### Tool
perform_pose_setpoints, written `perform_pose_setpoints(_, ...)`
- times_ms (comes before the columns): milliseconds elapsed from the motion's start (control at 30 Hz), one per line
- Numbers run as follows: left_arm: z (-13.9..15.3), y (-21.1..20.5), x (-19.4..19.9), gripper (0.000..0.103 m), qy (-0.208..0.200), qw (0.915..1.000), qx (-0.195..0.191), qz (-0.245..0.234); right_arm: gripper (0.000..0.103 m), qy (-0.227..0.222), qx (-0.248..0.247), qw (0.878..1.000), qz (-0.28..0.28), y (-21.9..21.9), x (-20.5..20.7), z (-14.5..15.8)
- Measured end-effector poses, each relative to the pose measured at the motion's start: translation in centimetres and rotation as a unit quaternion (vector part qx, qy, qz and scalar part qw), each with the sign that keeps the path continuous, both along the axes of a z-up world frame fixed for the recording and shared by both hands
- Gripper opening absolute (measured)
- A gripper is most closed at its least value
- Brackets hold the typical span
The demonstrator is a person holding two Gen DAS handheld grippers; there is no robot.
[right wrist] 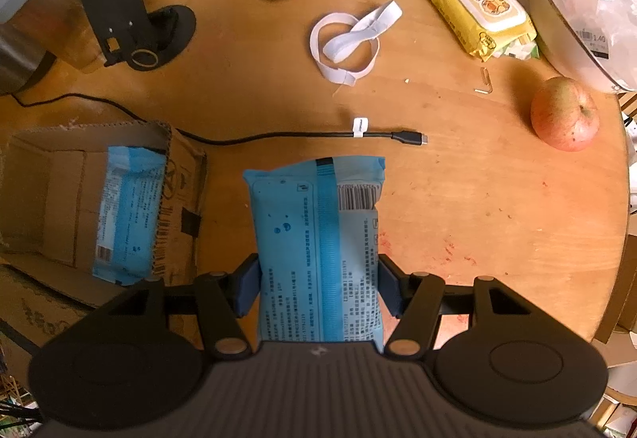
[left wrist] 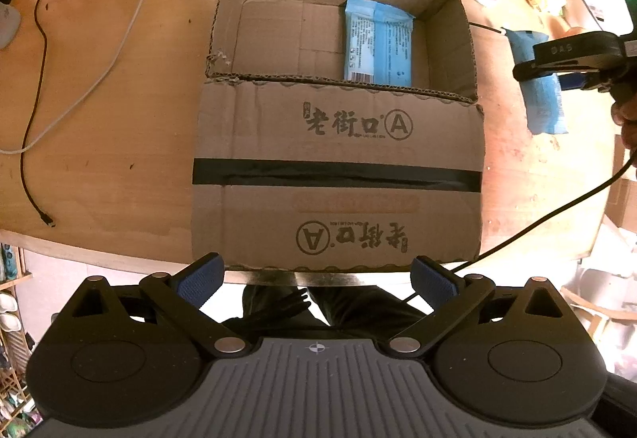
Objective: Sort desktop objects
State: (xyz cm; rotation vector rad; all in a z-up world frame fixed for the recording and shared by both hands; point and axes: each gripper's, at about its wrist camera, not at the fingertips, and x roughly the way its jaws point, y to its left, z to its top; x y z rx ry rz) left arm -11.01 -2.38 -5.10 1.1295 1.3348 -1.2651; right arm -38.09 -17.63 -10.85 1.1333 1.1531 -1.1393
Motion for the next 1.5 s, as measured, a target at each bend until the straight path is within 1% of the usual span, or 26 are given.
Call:
perform_pose_setpoints(167,0.1,-0.1,0.0,0.103,0.002,1.0000,-0.001,-0.002,0.059,-0.003,-0.003,1.000,-0.005,0.2,-0.2,1.1)
perform_pose_setpoints(567,0.9,-0.4,0.3,0.103,0.007,0.9999,-0.012,-0.010,0.059,-0.002,-0.007,1.000,-0.017,0.0,-0.3,2.5)
perform_pose_setpoints(1000,1.1,-0.4,1.1,0.103,0.009,0.9998,-0.013,-0.012,0.059,-0.001,0.000,0.999,-0.040,0.0,0.6,2.2)
perform_pose_setpoints(1500,1.3,-0.2,2.4,0.103,0.009,0.9998,-0.014,-0.014,0.059,-0.004,-0.002,0.999,-0.052,0.1,2.4,2.2)
